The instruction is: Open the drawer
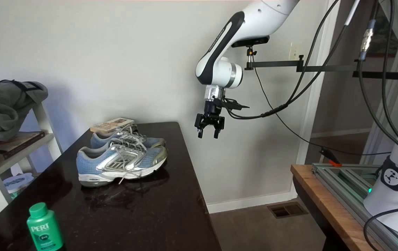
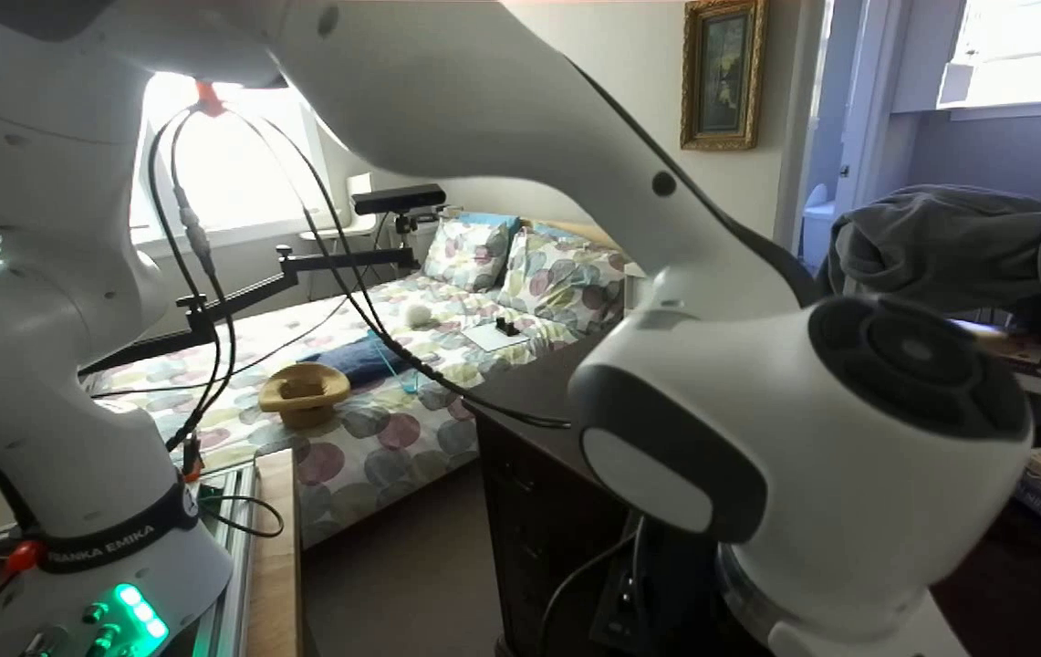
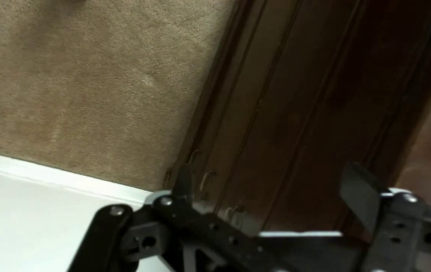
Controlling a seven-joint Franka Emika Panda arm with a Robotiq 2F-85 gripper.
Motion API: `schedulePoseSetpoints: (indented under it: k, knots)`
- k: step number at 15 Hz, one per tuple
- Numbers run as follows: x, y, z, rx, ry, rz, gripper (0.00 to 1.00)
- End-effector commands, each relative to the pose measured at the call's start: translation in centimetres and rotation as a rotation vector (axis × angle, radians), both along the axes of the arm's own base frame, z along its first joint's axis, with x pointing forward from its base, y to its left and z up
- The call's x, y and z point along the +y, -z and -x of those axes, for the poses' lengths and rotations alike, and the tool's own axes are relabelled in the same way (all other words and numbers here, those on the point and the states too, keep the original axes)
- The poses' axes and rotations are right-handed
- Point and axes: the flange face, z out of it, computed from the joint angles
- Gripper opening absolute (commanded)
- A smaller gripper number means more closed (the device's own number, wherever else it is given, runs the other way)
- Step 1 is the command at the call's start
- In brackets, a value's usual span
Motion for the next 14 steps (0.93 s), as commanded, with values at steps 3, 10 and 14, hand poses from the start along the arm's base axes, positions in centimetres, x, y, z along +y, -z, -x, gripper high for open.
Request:
schedulePoseSetpoints:
  k: [3,10,14]
  knots:
    - [-1.1,2.9,0.0,0.03,0.044,0.012,1.0]
    - [-1.0,2.9,-0.6,0.017,0.046,0.027,1.0]
    - [-2.5,3.2,-1.2,-0.036,0.081,0.07,1.0]
